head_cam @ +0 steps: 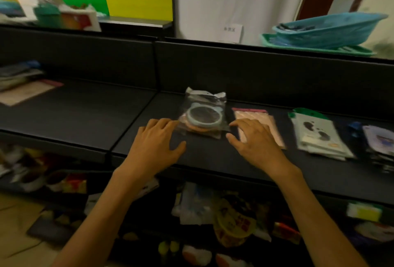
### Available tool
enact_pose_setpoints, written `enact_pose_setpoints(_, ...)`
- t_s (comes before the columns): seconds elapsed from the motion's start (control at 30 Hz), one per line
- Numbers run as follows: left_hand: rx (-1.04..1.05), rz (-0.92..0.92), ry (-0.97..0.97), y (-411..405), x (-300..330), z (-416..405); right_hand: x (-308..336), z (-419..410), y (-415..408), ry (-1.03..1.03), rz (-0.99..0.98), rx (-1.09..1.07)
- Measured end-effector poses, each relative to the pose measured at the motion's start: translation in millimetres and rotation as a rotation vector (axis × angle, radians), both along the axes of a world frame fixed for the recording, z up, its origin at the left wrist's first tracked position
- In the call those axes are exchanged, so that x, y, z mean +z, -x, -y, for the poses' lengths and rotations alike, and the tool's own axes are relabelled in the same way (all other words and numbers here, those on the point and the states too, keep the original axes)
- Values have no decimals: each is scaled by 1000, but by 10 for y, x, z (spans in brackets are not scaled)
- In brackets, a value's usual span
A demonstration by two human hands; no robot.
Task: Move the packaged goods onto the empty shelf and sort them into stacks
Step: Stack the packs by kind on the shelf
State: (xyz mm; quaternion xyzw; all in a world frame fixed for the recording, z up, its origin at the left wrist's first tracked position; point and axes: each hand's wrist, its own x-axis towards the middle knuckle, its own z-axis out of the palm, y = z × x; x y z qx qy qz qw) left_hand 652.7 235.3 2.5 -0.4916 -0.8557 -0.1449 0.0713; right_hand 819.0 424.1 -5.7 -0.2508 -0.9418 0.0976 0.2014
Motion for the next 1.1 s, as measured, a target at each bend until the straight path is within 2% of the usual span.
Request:
enact_pose_setpoints(0.3,172,47,11,1188,-23,1325,67,1035,1547,-18,14,200)
enact_pose_setpoints(0.53,320,42,-22,2033,-119,2002,14,1595,2694,-29,50,335)
enact_pose_setpoints(0.87,295,60,-28,3551,-193,2189,-7,1929,4120,-16,111,313)
enact_pose_setpoints(1.1,231,61,-48,4375,-112,2159,71,2029,4693,14,124,257)
